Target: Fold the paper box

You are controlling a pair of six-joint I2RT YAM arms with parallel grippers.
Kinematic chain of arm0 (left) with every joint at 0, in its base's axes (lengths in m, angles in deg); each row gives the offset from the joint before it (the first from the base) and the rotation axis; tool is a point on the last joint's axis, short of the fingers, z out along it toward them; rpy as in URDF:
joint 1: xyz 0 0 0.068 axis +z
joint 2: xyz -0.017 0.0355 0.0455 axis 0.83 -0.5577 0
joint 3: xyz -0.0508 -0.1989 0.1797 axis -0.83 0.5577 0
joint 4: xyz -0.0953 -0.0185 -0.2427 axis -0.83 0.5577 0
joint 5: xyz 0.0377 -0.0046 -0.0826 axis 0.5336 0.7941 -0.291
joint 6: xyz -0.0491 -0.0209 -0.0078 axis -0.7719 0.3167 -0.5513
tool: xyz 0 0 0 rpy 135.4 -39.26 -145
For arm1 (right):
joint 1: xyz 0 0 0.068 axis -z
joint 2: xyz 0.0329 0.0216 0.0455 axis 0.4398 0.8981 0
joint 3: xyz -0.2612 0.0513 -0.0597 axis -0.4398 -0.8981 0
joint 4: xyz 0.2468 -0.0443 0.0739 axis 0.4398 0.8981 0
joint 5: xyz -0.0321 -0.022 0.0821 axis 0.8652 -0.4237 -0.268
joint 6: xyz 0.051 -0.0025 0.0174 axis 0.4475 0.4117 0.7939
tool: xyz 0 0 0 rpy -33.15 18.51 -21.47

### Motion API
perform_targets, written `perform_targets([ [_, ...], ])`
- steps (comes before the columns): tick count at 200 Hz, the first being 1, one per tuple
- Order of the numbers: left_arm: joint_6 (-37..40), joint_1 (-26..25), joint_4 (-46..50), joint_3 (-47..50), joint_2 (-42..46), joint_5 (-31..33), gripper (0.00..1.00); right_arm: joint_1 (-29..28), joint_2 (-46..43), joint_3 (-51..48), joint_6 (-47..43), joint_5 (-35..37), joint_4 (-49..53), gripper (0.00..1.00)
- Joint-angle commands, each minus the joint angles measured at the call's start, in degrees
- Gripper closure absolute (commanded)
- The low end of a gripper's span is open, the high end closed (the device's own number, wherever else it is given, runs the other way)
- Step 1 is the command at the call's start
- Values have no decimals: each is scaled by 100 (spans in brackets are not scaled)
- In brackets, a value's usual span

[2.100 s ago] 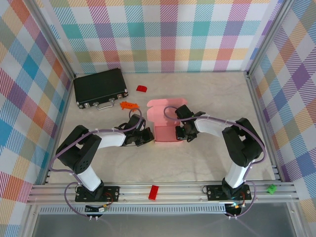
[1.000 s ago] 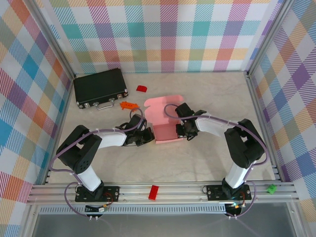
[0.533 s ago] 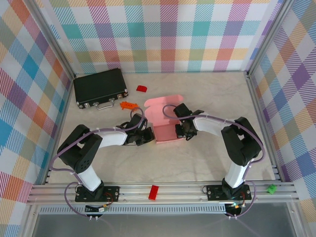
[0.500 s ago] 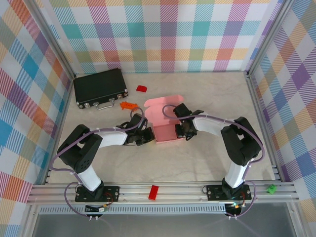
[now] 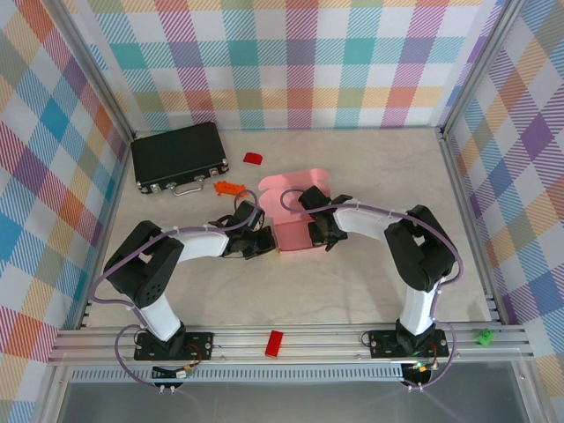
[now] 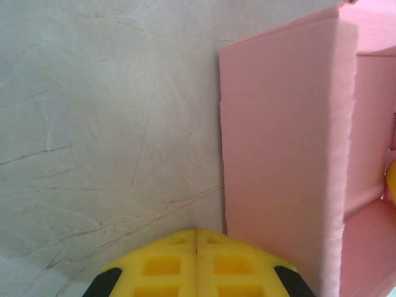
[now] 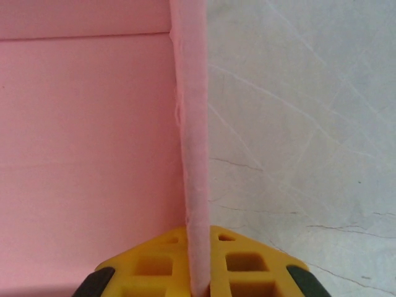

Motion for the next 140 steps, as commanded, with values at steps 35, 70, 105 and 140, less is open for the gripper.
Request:
perform_targets([
  [35, 108, -173, -136, -10, -605, 156, 98, 0, 201, -113, 236, 167, 609, 90],
  [70, 128, -173, -128, -8, -596, 157, 98, 5, -106, -105, 335, 38, 477, 86],
  [105, 135, -169, -104, -30, -613, 153, 99, 5, -305, -45, 379, 13, 468, 79],
  [140, 138, -173, -98, -61, -648, 161, 99, 5, -437, -54, 381, -168, 341, 73],
])
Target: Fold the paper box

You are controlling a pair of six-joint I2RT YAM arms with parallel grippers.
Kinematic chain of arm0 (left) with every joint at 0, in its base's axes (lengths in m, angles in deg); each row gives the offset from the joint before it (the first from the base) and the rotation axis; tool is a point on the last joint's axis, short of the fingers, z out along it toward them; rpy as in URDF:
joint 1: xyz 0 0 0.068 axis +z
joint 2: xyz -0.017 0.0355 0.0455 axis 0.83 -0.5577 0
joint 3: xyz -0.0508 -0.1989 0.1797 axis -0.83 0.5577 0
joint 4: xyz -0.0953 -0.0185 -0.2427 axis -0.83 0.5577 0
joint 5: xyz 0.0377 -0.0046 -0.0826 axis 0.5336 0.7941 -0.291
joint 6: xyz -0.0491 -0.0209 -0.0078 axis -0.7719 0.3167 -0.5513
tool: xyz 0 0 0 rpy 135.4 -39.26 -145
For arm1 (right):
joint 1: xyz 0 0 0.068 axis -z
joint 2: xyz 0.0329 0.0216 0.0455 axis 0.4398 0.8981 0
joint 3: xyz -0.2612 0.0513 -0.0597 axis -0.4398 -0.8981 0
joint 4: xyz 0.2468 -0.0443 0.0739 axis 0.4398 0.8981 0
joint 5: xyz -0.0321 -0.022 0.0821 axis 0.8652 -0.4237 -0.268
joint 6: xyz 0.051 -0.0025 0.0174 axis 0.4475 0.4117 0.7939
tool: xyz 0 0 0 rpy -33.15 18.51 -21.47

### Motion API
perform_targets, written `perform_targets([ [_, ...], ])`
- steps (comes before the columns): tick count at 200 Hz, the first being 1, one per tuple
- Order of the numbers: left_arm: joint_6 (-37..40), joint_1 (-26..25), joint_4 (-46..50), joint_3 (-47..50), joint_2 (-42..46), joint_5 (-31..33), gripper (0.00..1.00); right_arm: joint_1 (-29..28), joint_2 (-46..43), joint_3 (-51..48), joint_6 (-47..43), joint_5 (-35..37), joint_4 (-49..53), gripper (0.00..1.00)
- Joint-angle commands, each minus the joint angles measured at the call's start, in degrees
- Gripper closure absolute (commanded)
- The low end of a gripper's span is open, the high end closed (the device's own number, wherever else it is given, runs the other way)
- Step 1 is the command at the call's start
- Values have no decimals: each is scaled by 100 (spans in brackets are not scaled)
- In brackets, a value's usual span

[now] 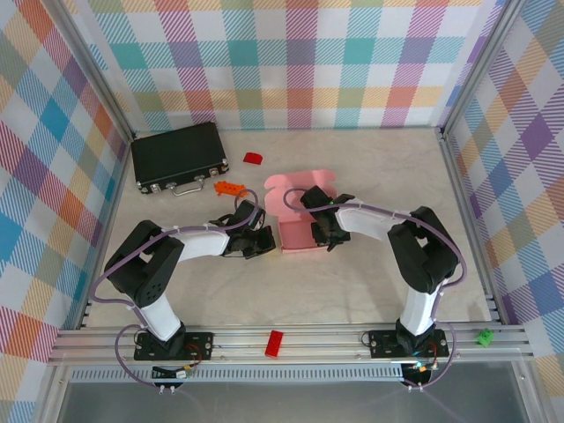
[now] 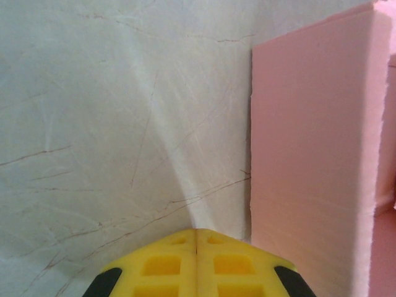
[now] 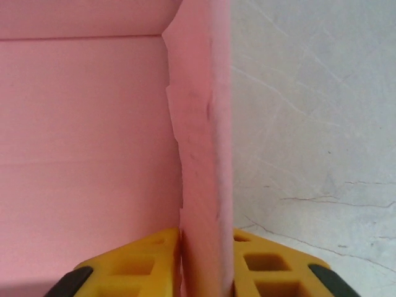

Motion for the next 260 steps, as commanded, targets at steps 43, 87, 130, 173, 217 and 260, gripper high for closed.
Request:
perform_targets([
  [43, 128, -182, -194, -11, -649, 160, 99, 0, -271, -56, 202, -31, 53, 66],
  [87, 161, -195, -141, -32, -684, 230, 99, -1, -273, -122, 360, 40, -20, 61],
  [130, 200, -208, -80, -51, -695, 266, 100, 7, -430, -186, 409, -56, -167, 58],
  [173, 216, -217, -56, -56, -683, 293, 100, 100, -657, -301, 331, -340, -335, 54],
  [217, 220, -224, -36, -65, -681, 301, 100, 196, -668, -319, 275, -359, -237, 58],
  [260, 228, -226, -18, -57, -673, 321, 100, 271, -632, -414, 193, -341, -182, 68],
])
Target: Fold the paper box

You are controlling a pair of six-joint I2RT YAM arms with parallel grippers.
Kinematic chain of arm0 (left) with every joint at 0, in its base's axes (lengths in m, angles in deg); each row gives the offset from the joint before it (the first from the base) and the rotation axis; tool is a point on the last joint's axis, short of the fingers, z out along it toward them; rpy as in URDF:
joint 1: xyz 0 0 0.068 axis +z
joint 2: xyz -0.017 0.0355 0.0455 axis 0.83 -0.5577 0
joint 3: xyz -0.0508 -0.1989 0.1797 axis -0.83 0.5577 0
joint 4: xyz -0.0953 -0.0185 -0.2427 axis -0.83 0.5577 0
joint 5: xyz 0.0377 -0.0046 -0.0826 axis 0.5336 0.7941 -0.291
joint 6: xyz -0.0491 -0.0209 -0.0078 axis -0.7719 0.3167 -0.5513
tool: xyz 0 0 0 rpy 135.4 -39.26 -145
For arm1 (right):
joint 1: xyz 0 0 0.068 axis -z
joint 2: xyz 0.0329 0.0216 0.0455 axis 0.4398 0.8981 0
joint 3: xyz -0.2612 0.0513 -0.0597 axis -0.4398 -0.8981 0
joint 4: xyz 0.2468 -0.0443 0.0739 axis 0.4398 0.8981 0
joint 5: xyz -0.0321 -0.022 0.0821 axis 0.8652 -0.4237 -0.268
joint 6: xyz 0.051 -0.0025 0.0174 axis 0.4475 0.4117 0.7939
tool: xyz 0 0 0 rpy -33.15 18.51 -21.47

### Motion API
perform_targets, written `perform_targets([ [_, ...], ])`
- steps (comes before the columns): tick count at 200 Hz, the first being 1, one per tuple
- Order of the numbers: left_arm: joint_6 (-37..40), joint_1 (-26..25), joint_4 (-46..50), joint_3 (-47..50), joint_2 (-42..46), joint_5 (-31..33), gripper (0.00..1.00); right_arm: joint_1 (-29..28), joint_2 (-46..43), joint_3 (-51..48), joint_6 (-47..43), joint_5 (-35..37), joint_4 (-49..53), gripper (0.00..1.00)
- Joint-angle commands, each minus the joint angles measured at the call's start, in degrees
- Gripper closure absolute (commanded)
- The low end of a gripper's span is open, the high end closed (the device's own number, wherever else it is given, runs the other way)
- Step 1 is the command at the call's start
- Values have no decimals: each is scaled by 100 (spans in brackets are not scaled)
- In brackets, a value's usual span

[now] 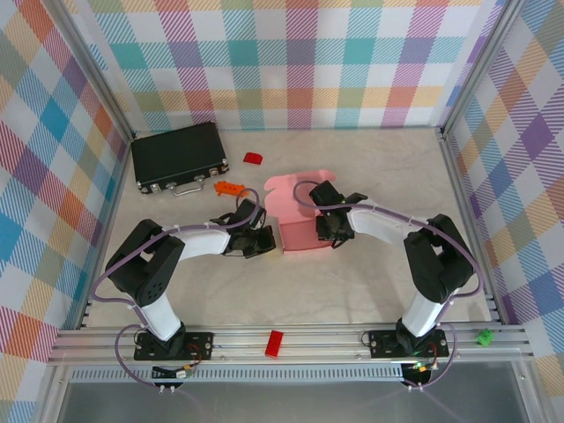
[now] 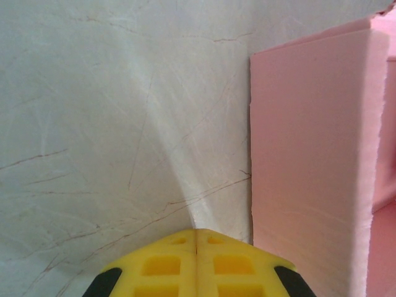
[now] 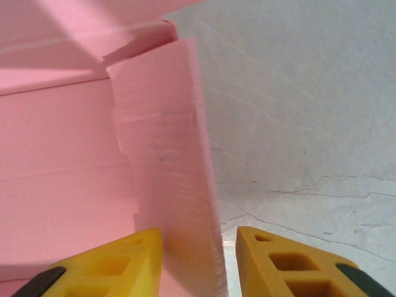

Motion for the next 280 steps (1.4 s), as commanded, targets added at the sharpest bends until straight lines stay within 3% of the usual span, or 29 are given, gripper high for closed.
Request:
perform_targets([
  [1, 96, -219, -182, 56, -606, 307, 100, 50, -66, -127, -60, -64, 102, 68],
  [84, 97, -221, -162, 34, -628, 315, 100, 59, 169, -111, -189, -64, 166, 85],
  [139, 102, -221, -169, 9, -682, 311, 100, 59, 235, -64, -346, -84, 344, 83],
  [196, 87, -227, -197, -2, -703, 279, 100, 59, 416, 60, -505, -56, 510, 94],
  [280, 10, -219, -509, -87, -792, -59, 100, -76, 590, 126, -509, 489, 785, 92],
])
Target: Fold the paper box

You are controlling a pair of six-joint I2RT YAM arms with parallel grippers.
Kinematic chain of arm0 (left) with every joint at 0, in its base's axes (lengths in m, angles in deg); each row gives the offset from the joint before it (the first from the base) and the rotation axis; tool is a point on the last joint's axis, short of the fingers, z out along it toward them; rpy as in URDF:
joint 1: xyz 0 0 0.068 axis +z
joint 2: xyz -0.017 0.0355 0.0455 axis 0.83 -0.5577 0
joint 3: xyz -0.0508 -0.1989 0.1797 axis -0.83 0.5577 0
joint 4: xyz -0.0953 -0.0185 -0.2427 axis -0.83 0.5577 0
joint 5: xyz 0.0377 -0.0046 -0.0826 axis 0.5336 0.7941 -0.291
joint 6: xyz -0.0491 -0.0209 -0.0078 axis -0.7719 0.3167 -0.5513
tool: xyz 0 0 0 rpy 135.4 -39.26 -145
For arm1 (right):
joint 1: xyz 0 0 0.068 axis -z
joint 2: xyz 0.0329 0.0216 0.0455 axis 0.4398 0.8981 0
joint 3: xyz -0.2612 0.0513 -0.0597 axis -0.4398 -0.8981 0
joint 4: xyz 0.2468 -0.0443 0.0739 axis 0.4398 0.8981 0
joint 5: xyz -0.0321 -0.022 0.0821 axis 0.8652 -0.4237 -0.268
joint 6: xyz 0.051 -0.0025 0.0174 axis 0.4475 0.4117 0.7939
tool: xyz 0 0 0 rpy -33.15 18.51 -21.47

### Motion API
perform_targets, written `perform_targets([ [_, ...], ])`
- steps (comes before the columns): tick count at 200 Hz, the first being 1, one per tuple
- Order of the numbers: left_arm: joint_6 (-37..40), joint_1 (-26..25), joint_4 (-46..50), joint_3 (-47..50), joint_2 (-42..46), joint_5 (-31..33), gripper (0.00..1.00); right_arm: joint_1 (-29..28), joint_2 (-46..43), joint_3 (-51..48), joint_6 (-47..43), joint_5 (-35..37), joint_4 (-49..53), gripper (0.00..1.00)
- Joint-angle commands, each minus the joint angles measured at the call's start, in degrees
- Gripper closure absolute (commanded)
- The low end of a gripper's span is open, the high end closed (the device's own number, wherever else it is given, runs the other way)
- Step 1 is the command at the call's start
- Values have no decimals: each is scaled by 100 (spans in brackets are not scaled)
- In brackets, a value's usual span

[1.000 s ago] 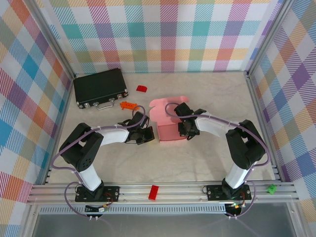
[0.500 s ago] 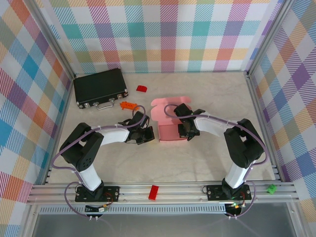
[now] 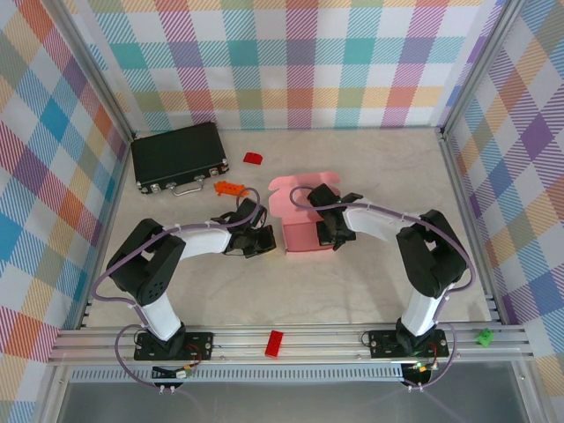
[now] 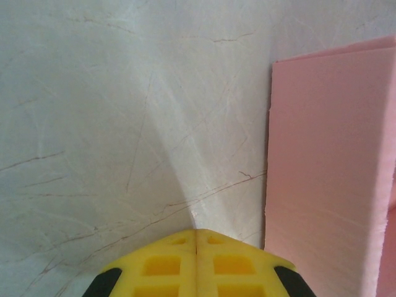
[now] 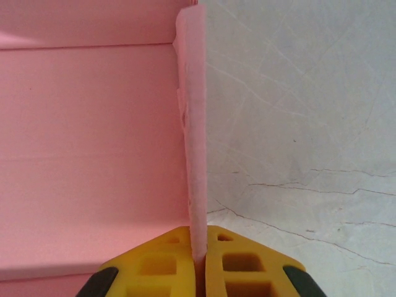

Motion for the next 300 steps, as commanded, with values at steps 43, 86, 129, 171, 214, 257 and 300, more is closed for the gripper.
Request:
perform_targets([
  [43, -58, -224, -807, -31, -812, -188, 100, -247, 533, 212, -51, 753, 757, 92],
  [86, -55, -224, -781, -36, -819, -169, 100, -377, 719, 381, -24, 1128, 1032, 92],
  [129, -45, -224, -728, -36, -815, -135, 100, -470, 1022, 564, 27, 1419, 1311, 91],
  [171, -16, -224, -676, -50, -778, -109, 100, -499, 1101, 608, 76, 1423, 1309, 90],
  [214, -3, -224, -632, -55, -754, -83, 100, -498, 993, 610, 167, 1340, 1250, 88],
  [257, 26, -224, -577, -92, -748, -74, 100, -487, 562, 668, 221, 1138, 1115, 84],
  [300, 54, -224, -507, -105, -689, -41, 100, -434, 329, 705, 272, 1134, 1140, 75],
])
